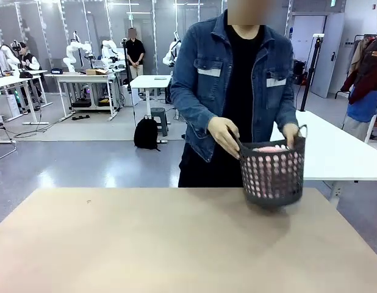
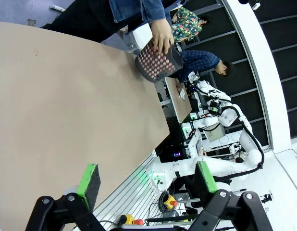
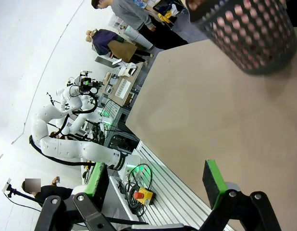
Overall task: Fold the towel.
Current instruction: Grab the top end of the 100 cm Hotel Towel extended by the human.
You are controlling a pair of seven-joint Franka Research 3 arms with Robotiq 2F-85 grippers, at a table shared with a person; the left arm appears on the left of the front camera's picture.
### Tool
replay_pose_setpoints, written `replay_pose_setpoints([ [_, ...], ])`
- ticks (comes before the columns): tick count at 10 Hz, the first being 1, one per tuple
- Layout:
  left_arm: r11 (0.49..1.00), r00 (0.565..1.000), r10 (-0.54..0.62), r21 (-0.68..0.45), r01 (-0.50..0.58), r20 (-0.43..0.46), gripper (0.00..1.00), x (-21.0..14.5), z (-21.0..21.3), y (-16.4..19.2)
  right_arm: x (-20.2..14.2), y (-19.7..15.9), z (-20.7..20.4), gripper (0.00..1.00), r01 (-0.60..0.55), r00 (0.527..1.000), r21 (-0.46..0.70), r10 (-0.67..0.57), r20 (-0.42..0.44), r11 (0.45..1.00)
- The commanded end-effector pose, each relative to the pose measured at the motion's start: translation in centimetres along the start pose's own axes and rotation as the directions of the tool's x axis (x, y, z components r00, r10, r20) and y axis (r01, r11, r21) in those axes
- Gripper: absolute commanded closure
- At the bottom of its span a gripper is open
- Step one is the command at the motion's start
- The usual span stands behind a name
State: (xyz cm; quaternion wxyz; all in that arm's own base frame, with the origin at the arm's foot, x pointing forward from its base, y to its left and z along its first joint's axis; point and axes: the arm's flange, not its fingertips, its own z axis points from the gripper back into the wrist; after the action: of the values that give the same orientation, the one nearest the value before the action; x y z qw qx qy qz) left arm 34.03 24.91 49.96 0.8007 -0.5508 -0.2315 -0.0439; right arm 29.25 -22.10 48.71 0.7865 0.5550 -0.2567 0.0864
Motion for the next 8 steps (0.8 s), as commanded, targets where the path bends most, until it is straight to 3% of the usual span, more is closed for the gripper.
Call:
replay_pose_setpoints([
  [1, 1.0, 1.0, -0.003, -0.008, 0.003, 0.0, 0.0, -0.02, 0.09, 0.05, 0.2, 0.1, 0.1, 0.0, -0.013, 1.0, 0.007, 0.013, 0.004, 1.0],
  [8, 1.0, 1.0, -0.003, -0.008, 0.003, 0.0, 0.0, -0.02, 0.09, 0.05, 0.2, 0.1, 0.1, 0.0, -0.013, 1.0, 0.007, 0.013, 0.004, 1.0],
])
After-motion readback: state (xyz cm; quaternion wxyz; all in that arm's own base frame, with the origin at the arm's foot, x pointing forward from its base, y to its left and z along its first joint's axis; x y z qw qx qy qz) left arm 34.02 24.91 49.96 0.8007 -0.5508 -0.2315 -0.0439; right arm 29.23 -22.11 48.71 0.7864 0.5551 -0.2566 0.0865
